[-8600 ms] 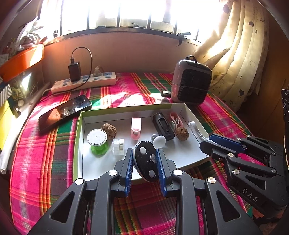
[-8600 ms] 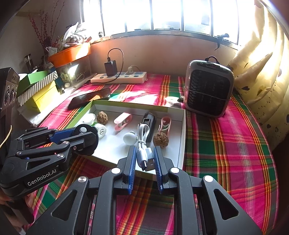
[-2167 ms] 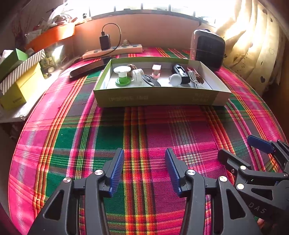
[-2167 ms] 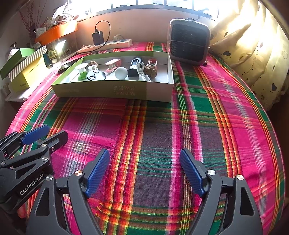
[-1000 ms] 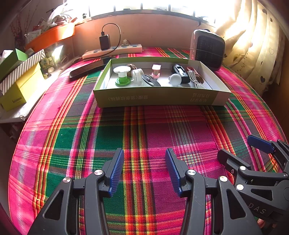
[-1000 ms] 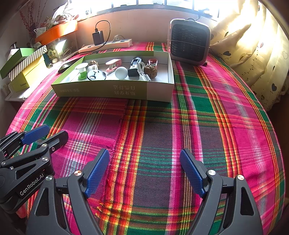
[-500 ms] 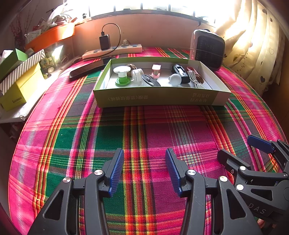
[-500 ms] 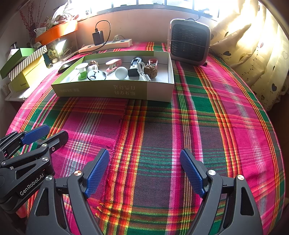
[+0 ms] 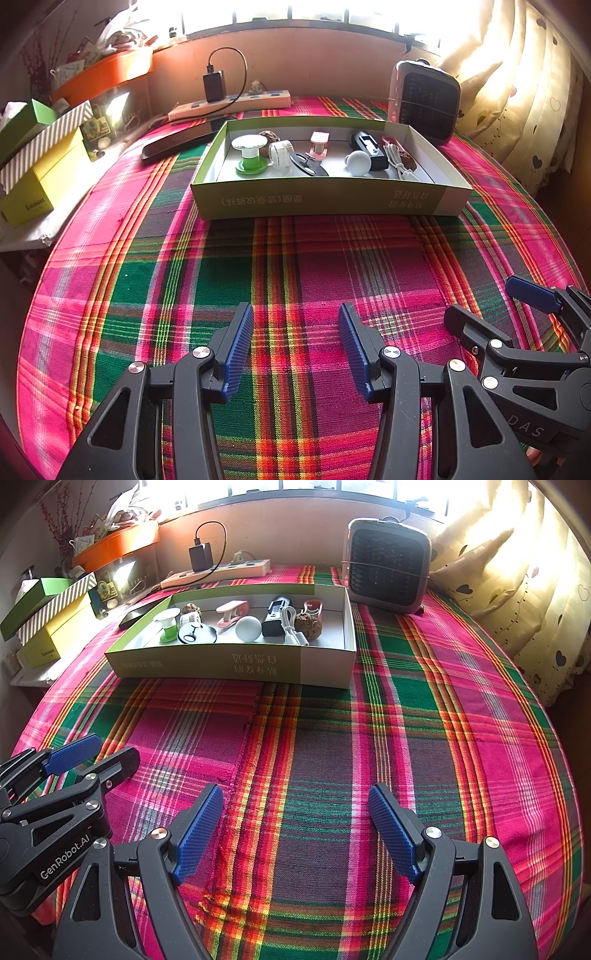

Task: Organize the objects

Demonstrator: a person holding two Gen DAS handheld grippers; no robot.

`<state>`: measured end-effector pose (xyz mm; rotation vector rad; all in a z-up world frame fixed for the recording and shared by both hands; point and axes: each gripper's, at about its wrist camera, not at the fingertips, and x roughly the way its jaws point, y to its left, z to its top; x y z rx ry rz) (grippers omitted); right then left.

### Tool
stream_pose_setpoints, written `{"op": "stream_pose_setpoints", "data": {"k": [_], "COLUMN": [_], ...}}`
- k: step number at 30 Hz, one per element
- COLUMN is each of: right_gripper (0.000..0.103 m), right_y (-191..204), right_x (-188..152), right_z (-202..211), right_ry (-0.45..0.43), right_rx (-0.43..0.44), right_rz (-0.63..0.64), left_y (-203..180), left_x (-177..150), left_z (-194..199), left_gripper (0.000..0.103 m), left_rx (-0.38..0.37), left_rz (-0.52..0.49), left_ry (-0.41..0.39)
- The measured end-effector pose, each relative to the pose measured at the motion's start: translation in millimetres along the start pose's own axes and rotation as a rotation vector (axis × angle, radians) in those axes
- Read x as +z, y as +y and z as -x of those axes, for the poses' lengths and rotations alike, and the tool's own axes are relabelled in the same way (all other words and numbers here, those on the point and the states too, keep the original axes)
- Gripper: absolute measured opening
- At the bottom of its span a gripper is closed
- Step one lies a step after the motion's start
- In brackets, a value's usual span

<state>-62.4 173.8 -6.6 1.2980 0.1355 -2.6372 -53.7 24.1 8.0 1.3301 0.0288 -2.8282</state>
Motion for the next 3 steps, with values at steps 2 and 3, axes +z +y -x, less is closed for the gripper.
{"op": "stream_pose_setpoints", "data": {"k": [2,3], "right_gripper": [0.081,0.081], "right_y": [0.3,0.5], "right_x": [0.1,0.2], "right_z": [0.0,0.0], "right_ry": [0.000,0.000], "right_rx": [0.000,0.000], "right_rz": [0.000,0.000], "left_y": [-0.1,0.1], "left_x": [0.0,0.0], "left_z": [0.0,0.0], "left_gripper": [0.047,0.047], "left_rx": [0.000,0.000], "left_rz": [0.000,0.000], "left_ry": [0.000,0.000]}}
